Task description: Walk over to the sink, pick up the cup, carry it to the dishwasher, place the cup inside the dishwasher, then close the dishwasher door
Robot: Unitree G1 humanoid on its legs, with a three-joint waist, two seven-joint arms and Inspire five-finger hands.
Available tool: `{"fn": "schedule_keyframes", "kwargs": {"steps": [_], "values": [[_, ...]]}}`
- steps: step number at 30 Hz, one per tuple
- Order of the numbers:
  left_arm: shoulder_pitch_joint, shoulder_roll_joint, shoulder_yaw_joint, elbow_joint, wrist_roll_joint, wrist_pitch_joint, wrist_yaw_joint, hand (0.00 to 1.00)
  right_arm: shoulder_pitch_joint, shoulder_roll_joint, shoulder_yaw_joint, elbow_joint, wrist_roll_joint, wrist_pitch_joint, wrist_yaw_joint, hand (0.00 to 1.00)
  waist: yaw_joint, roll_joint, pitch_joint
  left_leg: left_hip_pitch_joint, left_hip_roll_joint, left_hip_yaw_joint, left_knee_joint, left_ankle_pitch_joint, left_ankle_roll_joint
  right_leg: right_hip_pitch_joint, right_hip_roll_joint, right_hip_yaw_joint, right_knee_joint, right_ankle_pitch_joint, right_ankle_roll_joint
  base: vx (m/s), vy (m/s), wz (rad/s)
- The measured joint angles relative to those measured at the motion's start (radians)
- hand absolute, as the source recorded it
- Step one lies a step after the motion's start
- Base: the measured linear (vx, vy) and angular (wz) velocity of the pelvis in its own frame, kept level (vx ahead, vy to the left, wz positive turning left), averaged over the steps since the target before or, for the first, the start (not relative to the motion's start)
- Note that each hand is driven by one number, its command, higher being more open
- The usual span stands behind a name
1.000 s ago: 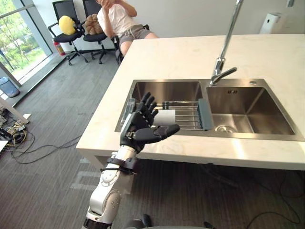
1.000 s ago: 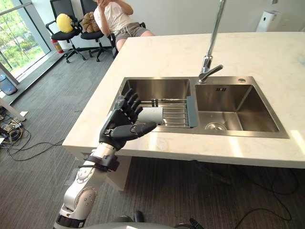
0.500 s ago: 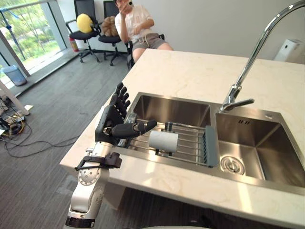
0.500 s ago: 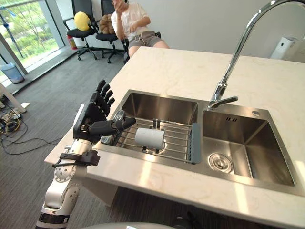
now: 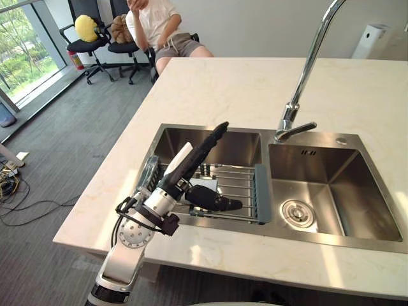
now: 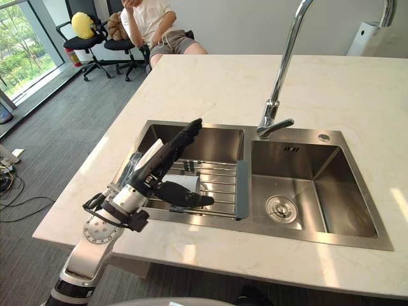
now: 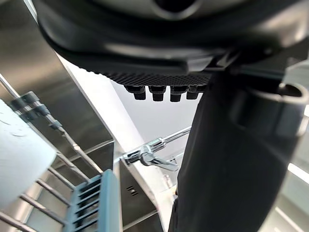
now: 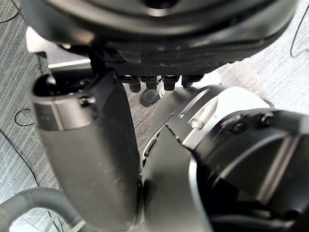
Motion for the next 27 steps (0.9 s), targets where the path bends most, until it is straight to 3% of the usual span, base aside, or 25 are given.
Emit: {"fn": "schedule_keyframes", "kwargs": {"steps": [6, 12, 19, 27], "values": [[-0.005, 0.060, 0.000, 0.014, 0.129, -0.035, 0.066, 1.00, 0.006, -0.002, -0.002, 0.000, 0.000, -0.010, 0.008, 1.00, 0.004, -0.007, 0.004, -0.019, -0.025, -0.015, -0.004, -0.015, 0.010, 0.000, -0.031, -0.032, 0.000, 0.014, 0.010, -0.07, 0.043, 0.13], [-0.008, 0.056, 0.000, 0.029, 0.185, -0.067, 0.159, 1.00, 0.002, -0.003, -0.002, -0.001, 0.000, -0.022, 0.016, 1.00, -0.004, -0.003, 0.001, -0.034, -0.032, -0.013, -0.004, -0.008, 0.003, -0.014, -0.036, -0.029, 0.000, 0.031, 0.014, 0.02, 0.006, -0.01], [-0.007, 0.051, 0.003, 0.160, 0.297, -0.071, 0.284, 1.00, -0.003, -0.003, 0.000, -0.001, 0.000, -0.025, 0.018, 1.00, -0.019, -0.002, 0.002, -0.021, -0.034, -0.014, -0.015, -0.009, 0.003, -0.008, -0.036, -0.030, -0.001, 0.033, 0.016, 0.00, 0.002, 0.00], [0.008, 0.051, 0.002, 0.196, 0.399, -0.076, 0.315, 1.00, -0.001, -0.007, 0.001, -0.008, 0.000, -0.027, 0.021, 1.00, -0.026, 0.005, 0.010, -0.014, -0.033, -0.012, -0.016, -0.017, 0.005, -0.004, -0.035, -0.028, -0.002, 0.032, 0.015, 0.00, 0.000, 0.00]]}}
